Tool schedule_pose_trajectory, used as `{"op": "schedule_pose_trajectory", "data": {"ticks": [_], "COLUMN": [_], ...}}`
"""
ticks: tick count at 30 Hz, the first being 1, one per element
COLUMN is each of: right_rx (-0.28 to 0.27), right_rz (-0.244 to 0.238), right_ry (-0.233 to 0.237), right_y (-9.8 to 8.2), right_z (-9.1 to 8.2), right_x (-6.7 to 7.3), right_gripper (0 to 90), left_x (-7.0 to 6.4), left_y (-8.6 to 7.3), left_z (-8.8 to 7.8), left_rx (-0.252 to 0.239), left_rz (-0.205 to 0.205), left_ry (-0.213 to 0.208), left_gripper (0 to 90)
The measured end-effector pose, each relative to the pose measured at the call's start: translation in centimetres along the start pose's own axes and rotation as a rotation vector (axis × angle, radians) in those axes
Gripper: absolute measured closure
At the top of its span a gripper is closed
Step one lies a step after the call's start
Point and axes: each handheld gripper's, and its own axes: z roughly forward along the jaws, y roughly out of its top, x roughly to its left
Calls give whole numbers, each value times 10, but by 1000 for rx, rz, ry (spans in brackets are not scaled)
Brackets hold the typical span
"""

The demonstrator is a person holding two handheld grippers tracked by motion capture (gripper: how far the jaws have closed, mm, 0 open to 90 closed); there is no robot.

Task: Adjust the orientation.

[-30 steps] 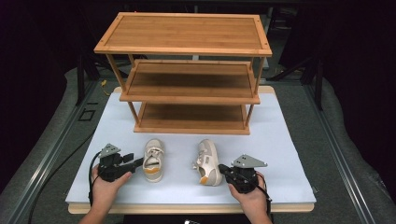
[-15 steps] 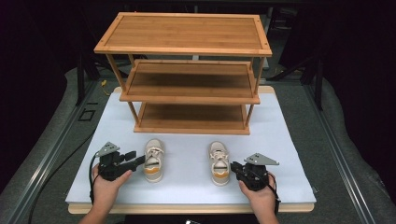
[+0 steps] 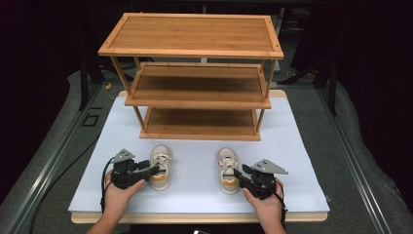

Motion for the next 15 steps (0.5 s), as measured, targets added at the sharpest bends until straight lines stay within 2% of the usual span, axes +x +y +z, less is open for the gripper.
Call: {"op": "schedule_pose_trajectory", "data": {"ticks": [3,5,8,9,10,11,12,13,15], "right_rx": [25,35,39,37,39,36,42,40,43], "right_rz": [17,49,66,83,89,99,108,133,135], "right_ry": [9,6,17,35,8,38,-12,25,19], "right_y": [-1,-3,-3,-4,-4,-4,-3,-3,-3], "right_z": [8,15,17,17,17,17,17,17,18], "right_x": [-2,-4,-4,-5,-4,-4,-3,-2,0], "right_gripper": [560,555,591,606,618,626,631,638,639], "left_x": [3,4,4,4,2,0,-3,-6,-13], "left_y": [-1,-1,3,3,3,4,4,4,5], "left_z": [4,8,8,9,10,11,13,14,18], "left_rx": [15,20,25,19,21,26,27,28,34], "left_rz": [-19,-23,-42,-49,-47,-40,-37,-37,-30], "left_ry": [-8,-1,5,-1,-5,-5,-8,-15,-30], "left_gripper": [454,475,514,548,555,557,558,557,557]}}
